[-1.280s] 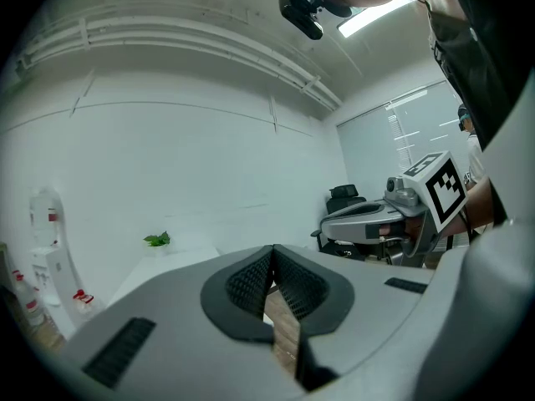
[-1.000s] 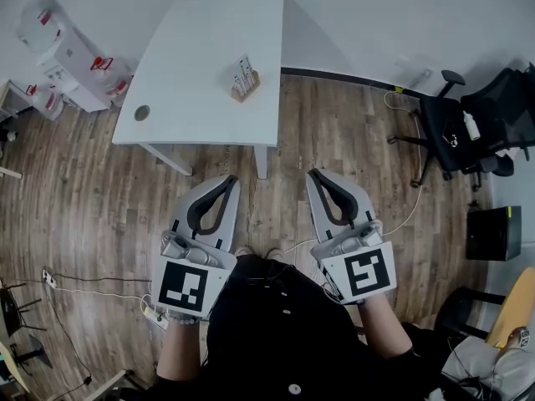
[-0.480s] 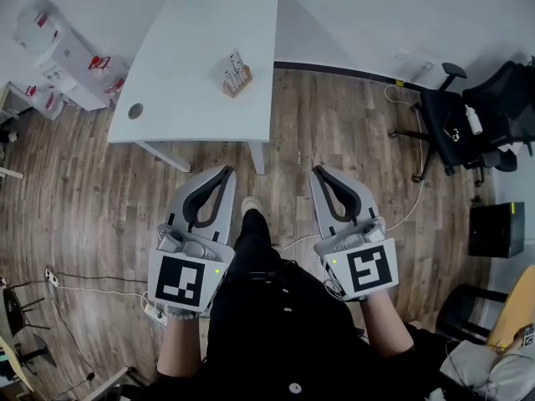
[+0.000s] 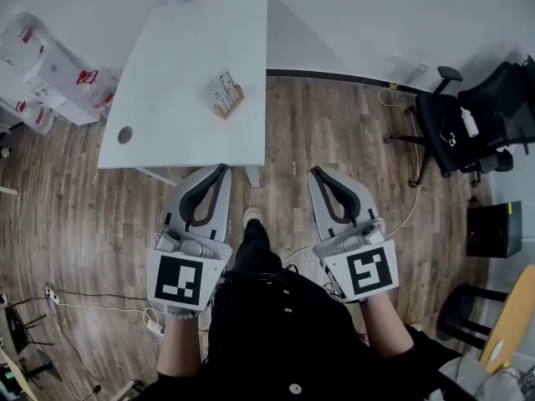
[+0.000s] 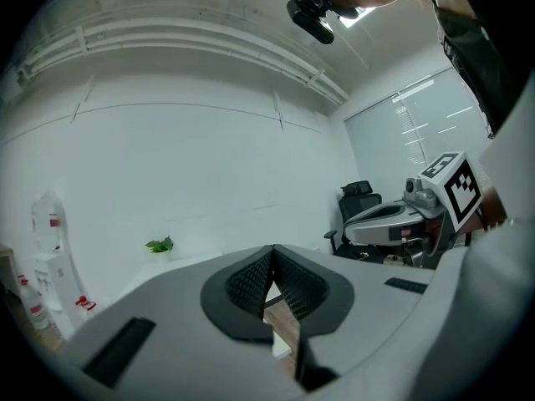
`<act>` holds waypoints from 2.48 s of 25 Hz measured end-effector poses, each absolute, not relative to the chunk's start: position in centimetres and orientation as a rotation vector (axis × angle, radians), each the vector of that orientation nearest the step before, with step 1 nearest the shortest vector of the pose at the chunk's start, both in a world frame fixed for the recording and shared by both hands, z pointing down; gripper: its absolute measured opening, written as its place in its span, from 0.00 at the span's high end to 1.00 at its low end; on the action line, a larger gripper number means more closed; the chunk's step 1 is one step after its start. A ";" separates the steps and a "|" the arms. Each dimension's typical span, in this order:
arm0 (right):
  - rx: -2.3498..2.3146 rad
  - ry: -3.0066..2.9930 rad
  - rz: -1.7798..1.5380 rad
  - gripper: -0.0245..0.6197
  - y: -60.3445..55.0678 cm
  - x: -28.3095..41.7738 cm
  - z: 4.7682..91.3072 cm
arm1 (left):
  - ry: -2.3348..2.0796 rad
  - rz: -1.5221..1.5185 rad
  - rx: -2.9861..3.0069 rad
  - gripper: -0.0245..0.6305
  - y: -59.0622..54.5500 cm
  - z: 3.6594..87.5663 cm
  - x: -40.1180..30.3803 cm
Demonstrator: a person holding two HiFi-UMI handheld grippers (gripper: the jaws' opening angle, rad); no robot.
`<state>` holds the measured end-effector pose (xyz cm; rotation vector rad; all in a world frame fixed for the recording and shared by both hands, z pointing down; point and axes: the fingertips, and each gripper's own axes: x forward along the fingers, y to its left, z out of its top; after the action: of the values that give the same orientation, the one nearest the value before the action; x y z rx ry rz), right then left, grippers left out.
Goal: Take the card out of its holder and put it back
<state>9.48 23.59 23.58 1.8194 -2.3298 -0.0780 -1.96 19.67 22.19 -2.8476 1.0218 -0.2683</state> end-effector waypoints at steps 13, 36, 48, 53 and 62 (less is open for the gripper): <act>1.813 -2.308 -0.084 0.89 9.5 10.2 22.9 | 1.040 -0.340 -2.836 0.94 6.2 23.1 -2.3; 1.711 -2.302 0.006 0.89 -5.2 8.3 26.2 | 1.091 -0.449 -2.889 0.94 -6.2 27.0 -3.8; 1.533 -2.417 0.060 0.89 -9.3 8.2 28.9 | 1.222 -0.538 -2.897 0.94 -7.6 30.3 -3.3; 1.423 -2.452 0.094 0.89 -10.7 8.0 31.0 | 1.294 -0.568 -2.899 0.94 -8.3 32.0 -3.3; 1.265 -2.476 0.166 0.89 -12.7 7.6 35.2 | 1.337 -0.623 -2.920 0.94 -8.7 35.3 -3.0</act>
<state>7.59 -12.71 35.20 1.2651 -2.4757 0.1655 -3.04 -8.71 35.32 -2.9203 1.3370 -0.6232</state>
